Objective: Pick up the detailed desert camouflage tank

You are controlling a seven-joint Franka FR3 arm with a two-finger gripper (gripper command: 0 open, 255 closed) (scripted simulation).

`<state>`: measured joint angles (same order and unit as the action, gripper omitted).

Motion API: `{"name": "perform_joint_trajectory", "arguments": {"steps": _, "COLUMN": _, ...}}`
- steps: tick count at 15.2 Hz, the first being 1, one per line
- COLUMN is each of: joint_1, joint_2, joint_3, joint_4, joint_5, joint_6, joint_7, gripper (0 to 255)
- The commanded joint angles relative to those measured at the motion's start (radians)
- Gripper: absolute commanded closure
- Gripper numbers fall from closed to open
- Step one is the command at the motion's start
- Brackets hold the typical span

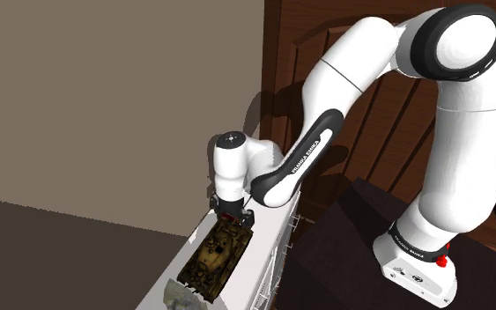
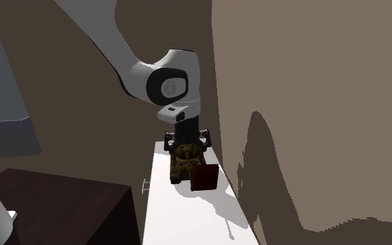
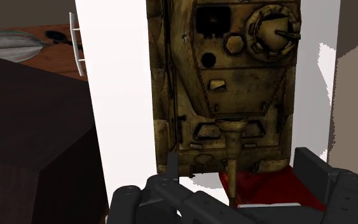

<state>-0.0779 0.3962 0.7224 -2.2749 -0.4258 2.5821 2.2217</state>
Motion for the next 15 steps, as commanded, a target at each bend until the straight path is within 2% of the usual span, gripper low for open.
{"name": "perform_joint_trajectory", "arguments": {"steps": 1, "joint_1": 0.007, "joint_2": 0.008, "joint_3": -0.010, "joint_4": -0.003, "joint_5": -0.012, "joint_6": 0.010, "joint_7": 0.008, "gripper": 0}}
{"name": "perform_joint_trajectory", "arguments": {"steps": 2, "joint_1": 0.006, "joint_2": 0.008, "joint_3": -0.010, "joint_4": -0.005, "joint_5": -0.012, "joint_6": 0.012, "joint_7": 0.008, "gripper": 255}}
{"name": "perform_joint_trajectory", "arguments": {"steps": 11, "joint_1": 0.007, "joint_2": 0.008, "joint_3": -0.010, "joint_4": -0.003, "joint_5": -0.012, "joint_6": 0.010, "joint_7": 0.008, "gripper": 255}}
{"name": "perform_joint_trajectory", "arguments": {"steps": 15, "joint_1": -0.032, "joint_2": -0.041, "joint_3": 0.039, "joint_4": -0.007, "joint_5": 0.047, "joint_6": -0.027, "joint_7": -0.032, "gripper": 255}}
